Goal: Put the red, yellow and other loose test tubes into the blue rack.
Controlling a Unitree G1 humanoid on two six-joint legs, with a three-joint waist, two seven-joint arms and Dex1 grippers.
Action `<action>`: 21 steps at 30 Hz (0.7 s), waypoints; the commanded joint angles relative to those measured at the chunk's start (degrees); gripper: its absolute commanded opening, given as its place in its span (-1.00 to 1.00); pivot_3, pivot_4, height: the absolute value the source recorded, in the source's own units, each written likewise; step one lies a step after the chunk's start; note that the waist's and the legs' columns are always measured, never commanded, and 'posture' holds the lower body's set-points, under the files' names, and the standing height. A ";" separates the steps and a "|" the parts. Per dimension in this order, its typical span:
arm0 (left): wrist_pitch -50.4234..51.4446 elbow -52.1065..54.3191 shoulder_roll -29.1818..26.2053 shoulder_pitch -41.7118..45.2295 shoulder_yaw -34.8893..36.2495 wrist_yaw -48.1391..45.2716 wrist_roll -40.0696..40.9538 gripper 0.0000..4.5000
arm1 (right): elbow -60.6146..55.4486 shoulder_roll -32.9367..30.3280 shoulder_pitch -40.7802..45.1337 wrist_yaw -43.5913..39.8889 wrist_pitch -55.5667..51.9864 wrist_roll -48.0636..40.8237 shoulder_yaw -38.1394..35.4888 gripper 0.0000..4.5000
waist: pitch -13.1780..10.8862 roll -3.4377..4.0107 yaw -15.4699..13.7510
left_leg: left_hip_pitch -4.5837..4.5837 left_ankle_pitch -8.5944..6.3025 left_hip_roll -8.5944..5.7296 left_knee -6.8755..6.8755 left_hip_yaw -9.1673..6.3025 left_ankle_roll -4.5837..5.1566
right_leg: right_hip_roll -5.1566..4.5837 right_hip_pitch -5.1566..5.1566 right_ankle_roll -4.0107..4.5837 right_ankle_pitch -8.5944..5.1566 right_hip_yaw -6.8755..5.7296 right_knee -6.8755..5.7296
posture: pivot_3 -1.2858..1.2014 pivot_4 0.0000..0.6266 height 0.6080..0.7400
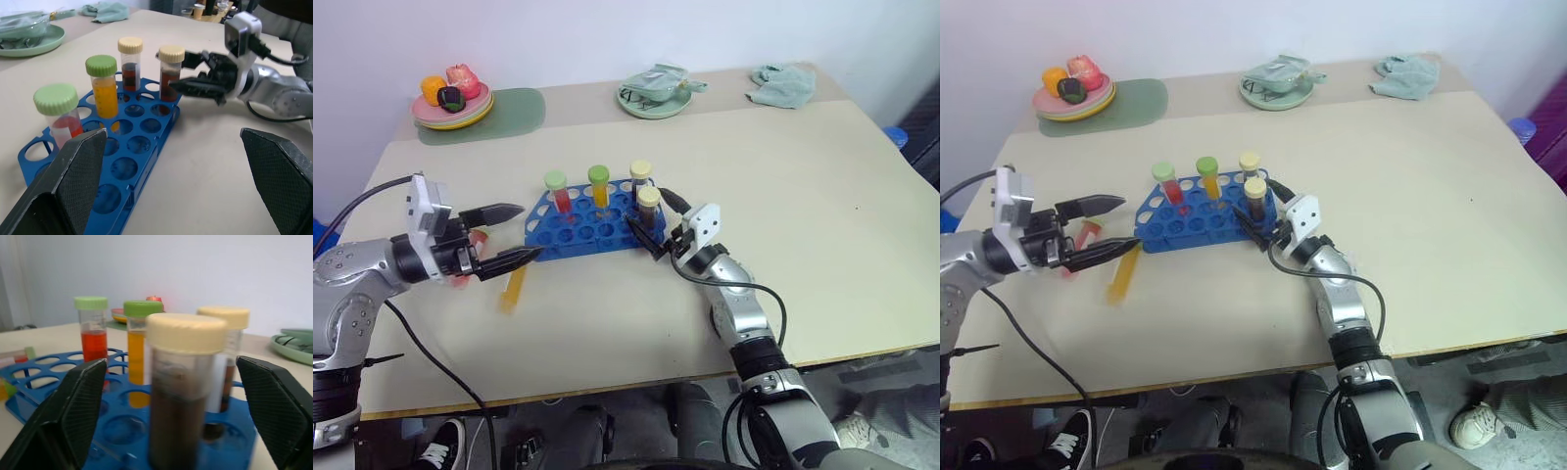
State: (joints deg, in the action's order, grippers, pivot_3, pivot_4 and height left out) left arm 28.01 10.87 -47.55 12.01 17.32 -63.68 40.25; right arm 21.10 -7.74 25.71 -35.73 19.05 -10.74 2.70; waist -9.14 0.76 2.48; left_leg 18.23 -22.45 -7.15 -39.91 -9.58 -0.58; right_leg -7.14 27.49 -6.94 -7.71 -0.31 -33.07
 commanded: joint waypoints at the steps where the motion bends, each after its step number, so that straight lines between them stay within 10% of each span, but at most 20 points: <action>1: -2.23 0.03 -0.90 -1.08 2.67 -0.42 -0.73 1.00 | -8.08 -4.35 -1.91 -2.44 -3.00 -2.78 -1.96 0.96 | -0.01 0.02 -0.06 | 0.00 0.00 0.00 0.00 0.00 0.00 | 0.00 0.00 0.00 0.00 0.00 0.00 | 0.03 -0.52 1.00; 13: 1.37 6.53 -1.65 -7.22 6.00 9.76 -3.50 1.00 | -33.61 -33.17 -5.22 -18.75 -36.20 -26.96 -12.70 0.96 | -0.06 0.02 -1.78 | -0.03 -0.12 0.08 -0.04 0.19 0.18 | 0.02 -0.12 0.01 0.02 0.09 0.31 | 0.03 -0.52 1.00; 21: 14.29 11.59 -3.21 -5.68 5.62 24.30 -5.88 1.00 | -38.15 -40.65 -0.22 -29.26 -45.33 -31.92 -9.94 0.96 | -0.05 -0.07 -2.08 | 0.00 -0.16 0.14 -0.04 0.23 0.25 | 0.07 -0.21 0.03 0.10 0.08 0.64 | 0.03 -0.52 1.00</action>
State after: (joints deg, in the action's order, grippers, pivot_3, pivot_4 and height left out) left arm 38.59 19.64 -49.81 5.62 21.28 -42.55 34.14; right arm -15.11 -47.19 24.27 -62.90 -25.71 -41.31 -6.96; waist -9.20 0.68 0.40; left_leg 18.24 -22.62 -7.02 -39.96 -9.35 -0.31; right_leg -7.07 27.27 -6.93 -7.60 -0.23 -32.41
